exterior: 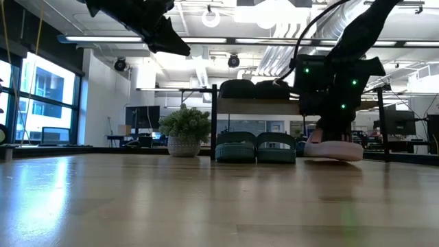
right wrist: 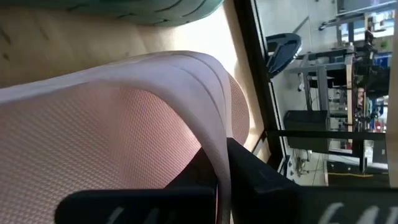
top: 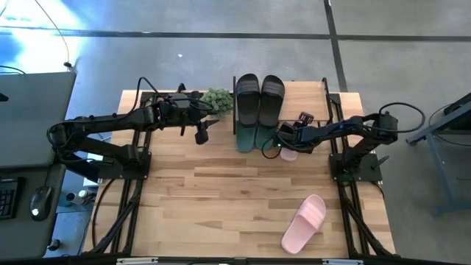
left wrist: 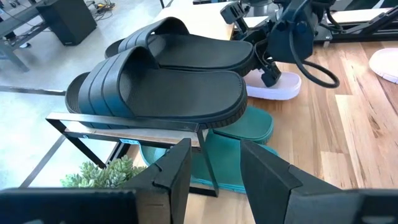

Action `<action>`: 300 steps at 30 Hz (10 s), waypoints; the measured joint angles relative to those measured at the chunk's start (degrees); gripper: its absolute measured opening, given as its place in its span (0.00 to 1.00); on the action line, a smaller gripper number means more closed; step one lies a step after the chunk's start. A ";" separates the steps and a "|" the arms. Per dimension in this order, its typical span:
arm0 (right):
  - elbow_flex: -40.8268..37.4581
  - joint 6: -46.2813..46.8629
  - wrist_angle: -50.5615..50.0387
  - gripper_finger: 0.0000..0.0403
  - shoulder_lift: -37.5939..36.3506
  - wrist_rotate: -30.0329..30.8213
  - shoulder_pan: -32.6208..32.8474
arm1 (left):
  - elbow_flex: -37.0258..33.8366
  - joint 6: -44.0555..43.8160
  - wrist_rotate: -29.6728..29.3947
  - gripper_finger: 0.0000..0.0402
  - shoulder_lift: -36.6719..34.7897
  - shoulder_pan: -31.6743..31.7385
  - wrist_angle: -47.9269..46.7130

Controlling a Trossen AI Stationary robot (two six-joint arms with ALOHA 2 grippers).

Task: Pick and place slides into the shelf
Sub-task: Put the left pink slide under the shelf, then put the pink slide under the shelf

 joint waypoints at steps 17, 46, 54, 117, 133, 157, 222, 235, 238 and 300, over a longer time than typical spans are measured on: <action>-0.04 -0.58 2.92 0.00 0.17 -0.02 0.25 | 0.00 0.00 0.00 0.30 0.00 -0.01 0.02; -0.09 6.09 -2.66 0.26 0.26 6.15 6.75 | 0.00 0.00 0.00 0.30 0.00 -0.01 0.01; -0.09 11.74 -8.94 0.26 0.24 4.82 9.74 | 0.00 0.00 0.00 0.30 0.00 -0.01 0.01; -26.38 55.71 8.34 0.00 -36.40 -11.70 10.72 | -0.02 0.00 0.00 0.30 0.02 0.00 0.02; -26.34 52.58 20.84 0.00 -23.98 -13.38 2.28 | -0.02 0.00 0.00 0.30 0.02 -0.02 0.00; -26.38 45.06 43.18 0.00 -11.33 -15.84 -7.70 | -0.02 0.00 0.00 0.30 0.02 0.00 0.01; -2.28 63.56 -9.84 0.00 -11.48 -2.72 33.23 | -0.02 0.00 0.00 0.30 0.02 0.00 0.00; -0.87 59.85 -5.66 0.00 -2.42 -8.61 33.10 | -0.02 0.00 0.00 0.30 0.02 -0.02 0.00; -0.87 57.88 -3.36 0.00 0.59 -9.26 31.37 | -0.02 0.00 0.00 0.30 0.02 0.00 0.02; 42.12 72.42 -42.23 0.16 -6.90 -22.46 67.51 | -0.02 0.00 0.00 0.30 0.02 -0.02 0.00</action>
